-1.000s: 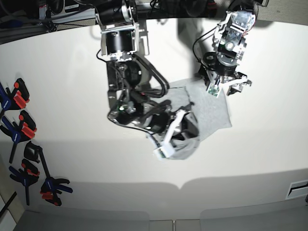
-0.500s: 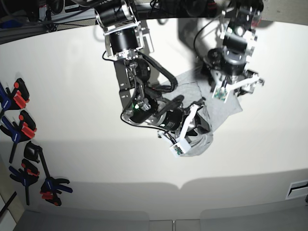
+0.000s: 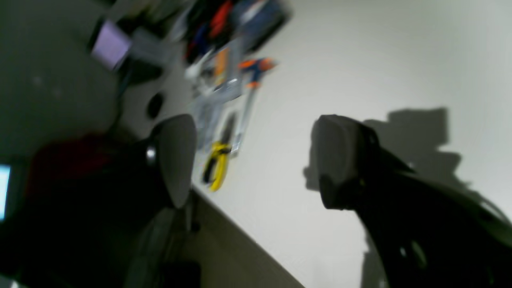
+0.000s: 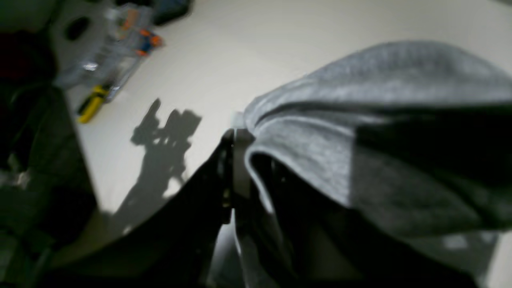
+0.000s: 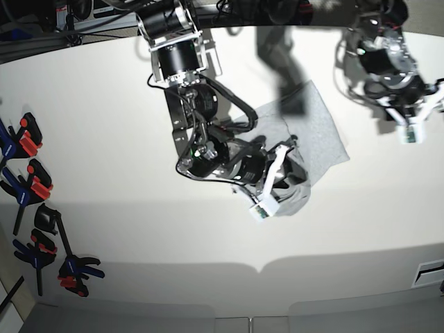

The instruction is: Fold the T-shirt properly

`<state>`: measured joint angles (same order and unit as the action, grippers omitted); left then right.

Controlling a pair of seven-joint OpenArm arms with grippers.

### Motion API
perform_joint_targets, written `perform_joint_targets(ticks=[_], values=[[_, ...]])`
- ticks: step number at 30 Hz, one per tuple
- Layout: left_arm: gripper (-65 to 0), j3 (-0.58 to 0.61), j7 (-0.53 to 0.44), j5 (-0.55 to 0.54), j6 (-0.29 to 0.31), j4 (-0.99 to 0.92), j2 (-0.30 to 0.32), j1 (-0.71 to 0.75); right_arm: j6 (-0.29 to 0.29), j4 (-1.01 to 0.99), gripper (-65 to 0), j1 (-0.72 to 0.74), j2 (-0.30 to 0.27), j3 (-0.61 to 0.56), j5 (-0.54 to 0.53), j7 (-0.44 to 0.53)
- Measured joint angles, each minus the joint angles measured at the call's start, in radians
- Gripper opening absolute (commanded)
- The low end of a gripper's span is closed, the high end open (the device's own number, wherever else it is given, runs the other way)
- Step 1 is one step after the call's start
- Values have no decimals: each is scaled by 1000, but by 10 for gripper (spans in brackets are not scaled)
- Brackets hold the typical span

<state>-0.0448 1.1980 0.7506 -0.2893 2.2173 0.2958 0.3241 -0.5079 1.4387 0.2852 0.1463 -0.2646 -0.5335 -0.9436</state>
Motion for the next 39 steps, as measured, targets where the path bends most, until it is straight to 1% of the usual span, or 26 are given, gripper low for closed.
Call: perform_joint_targets(ticks=[2, 3, 4, 6, 8, 11, 13, 15, 17, 20, 22, 24, 26, 27, 28, 30, 31, 32, 33, 35, 37, 38, 39], values=[[-223, -44, 0, -60, -3, 2, 0, 0, -31, 0, -432, 0, 0, -35, -54, 3], [-223, -56, 1, -90, -3, 2, -2, 0, -38, 0, -387, 1, -1, -58, -91, 5], [-223, -63, 0, -109, -4, 2, -3, 2, -38, 0, -359, 1, -2, -82, -127, 5], [-223, -63, -1, -126, -3, 2, -2, 8, -38, 0, -351, 1, 0, -127, -203, 4], [-222, -62, -11, -143, -3, 2, -3, 20, -41, 0, -351, 3, 1, -168, -235, 7], [-223, -62, -12, -148, -3, 2, -3, 26, -42, 0, -351, 4, 1, -190, -227, 8], [-223, -62, -11, -148, -3, 2, -3, 31, -42, 0, -351, 14, 1, -183, -186, 5], [-223, -62, -11, -149, -3, 2, -3, 31, -43, 0, -351, 32, 1, -160, -139, -2], [-223, -62, -30, -149, -3, 2, -3, 31, -44, 0, -351, 54, 1, -113, -114, -16], [-223, -62, -50, -163, -3, 2, -3, 31, -45, 1, -351, 92, 1, -10, -91, -30], [-223, -62, -69, -207, -3, 2, -3, 31, -45, 2, -351, 116, 3, 75, -46, -34], [-223, -62, -87, -290, -3, 2, -3, 30, -45, 2, -352, 131, 3, 158, 12, -34], [-223, -62, -141, -426, -4, 2, -3, 31, -45, 2, -352, 143, 2, 233, 95, -37], [-223, -62, -183, -517, -2, 2, -3, 31, -45, 2, -352, 147, 3, 267, 135, -41], [-223, -62, -227, -610, 24, 2, -3, 31, -45, 2, -352, 148, 3, 297, 164, -42], [-223, -62, -311, -824, 139, 2, -2, 30, -45, 2, -352, 149, 3, 343, 173, -31], [-223, -62, -336, -927, 184, 2, -3, 29, -44, 2, -352, 149, 3, 354, 170, -29], [-223, -61, -344, -1000, 231, 2, -9, 27, -35, 2, -352, 149, 3, 356, 166, -30], [-223, -60, -350, -1030, 267, 2, -27, 26, -33, 2, -352, 150, 3, 354, 162, -33], [-223, -60, -361, -1040, 272, -18, -74, 24, -33, 2, -353, 149, 4, 336, 161, -33], [-223, -61, -360, -1089, 272, -71, -94, 22, -32, 0, -353, 149, 3, 305, 164, -20], [-223, -62, -361, -1114, 282, -101, -106, 22, -30, -5, -353, 150, 3, 285, 168, -5], [-223, -62, -359, -1138, 317, -136, -118, 22, -29, -18, -353, 150, 3, 258, 186, 22]])
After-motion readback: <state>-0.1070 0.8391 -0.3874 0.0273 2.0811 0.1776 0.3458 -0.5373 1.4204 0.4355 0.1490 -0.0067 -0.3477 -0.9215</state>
